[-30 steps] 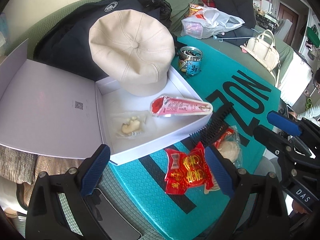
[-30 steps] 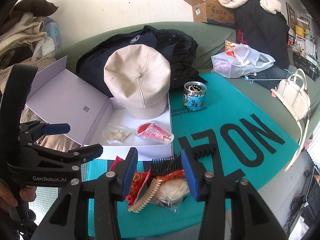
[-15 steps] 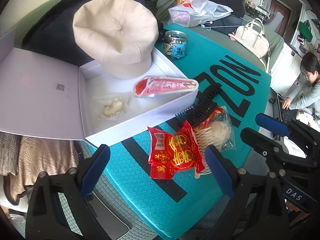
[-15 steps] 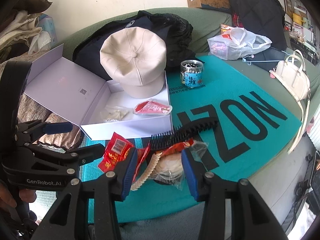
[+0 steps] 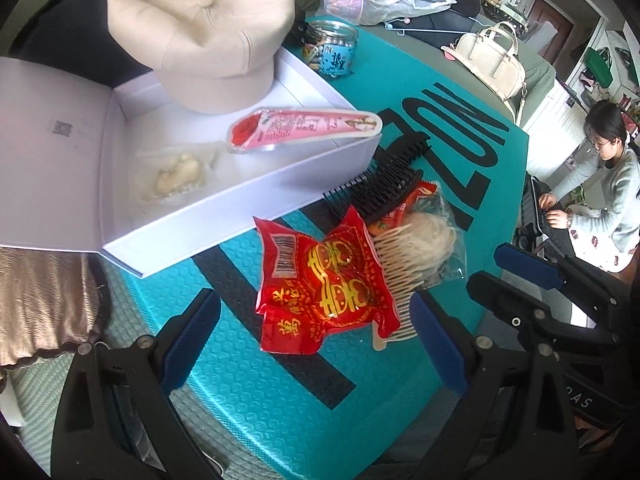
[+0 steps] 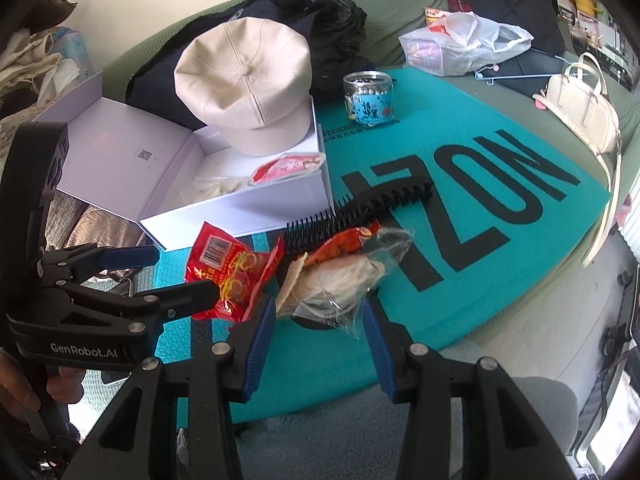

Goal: Organize objects
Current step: 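Move the left tool to the red snack packet and grasp it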

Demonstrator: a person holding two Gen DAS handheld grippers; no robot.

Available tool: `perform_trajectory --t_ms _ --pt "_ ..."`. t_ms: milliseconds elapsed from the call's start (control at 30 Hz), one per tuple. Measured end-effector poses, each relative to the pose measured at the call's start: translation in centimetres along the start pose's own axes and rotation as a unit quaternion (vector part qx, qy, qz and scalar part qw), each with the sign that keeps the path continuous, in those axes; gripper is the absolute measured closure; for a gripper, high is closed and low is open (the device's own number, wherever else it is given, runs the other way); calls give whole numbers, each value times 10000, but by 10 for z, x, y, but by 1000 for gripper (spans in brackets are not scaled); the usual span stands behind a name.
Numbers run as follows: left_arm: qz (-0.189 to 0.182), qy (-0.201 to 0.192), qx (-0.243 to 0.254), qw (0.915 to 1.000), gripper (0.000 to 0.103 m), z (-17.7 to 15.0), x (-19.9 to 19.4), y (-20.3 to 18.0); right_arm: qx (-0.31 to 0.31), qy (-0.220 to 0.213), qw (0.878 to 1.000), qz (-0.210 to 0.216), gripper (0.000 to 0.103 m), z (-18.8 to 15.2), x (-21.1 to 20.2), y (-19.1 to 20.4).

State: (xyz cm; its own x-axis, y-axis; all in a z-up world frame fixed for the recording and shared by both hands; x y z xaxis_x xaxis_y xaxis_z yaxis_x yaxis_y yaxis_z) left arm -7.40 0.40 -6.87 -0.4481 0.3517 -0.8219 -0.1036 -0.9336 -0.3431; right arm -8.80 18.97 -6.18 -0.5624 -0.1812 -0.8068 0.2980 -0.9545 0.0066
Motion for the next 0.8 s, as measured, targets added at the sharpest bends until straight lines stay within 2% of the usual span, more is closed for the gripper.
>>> perform_trajectory --t_ms 500,800 --pt "-312 390 -64 9987 8 15 44 2 227 350 9990 149 57 0 23 -12" --pt "46 624 -35 9980 8 16 65 2 253 424 9987 159 57 1 28 -16"
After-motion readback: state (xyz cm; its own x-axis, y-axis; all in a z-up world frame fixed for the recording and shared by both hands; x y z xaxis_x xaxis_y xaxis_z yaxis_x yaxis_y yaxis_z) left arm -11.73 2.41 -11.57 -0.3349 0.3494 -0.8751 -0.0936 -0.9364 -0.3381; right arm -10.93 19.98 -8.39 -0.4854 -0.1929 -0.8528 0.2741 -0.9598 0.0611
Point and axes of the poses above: each gripper's, at about its wrist camera, not at the fingertips, and x roughly the way its jaws point, y to its left, z to its top, the point moved 3 cm from there along x, roughly the way its jaws point, and after that the axes turned 13 degrees about -z, right-handed, at the moved point
